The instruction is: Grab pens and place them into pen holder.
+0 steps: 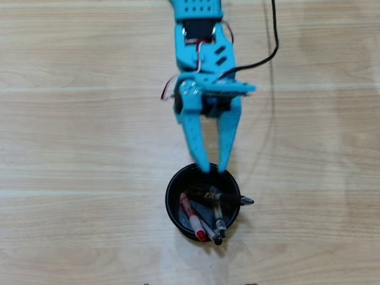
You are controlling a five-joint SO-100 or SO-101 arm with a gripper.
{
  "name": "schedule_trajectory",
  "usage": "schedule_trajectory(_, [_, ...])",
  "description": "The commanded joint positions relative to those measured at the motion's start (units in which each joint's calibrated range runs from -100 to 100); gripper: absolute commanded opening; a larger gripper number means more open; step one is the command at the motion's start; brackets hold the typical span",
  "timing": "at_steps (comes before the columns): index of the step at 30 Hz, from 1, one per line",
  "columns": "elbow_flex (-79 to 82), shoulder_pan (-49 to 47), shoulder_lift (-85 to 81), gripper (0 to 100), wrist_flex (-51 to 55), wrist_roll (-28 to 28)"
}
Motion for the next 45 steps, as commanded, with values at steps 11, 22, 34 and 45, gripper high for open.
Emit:
schedule_trajectory(11, [61.3,-2.3,-74.8,17,52.3,25.6])
schedule_trajectory(22, [81.0,-7.0,-106.0,34,77.1,34.7])
schedule_trajectory(34, [76.3,-6.2,-105.5,34,92.9,34.8])
schedule_trajectory(45, [76.3,-6.2,-105.5,34,92.9,34.8])
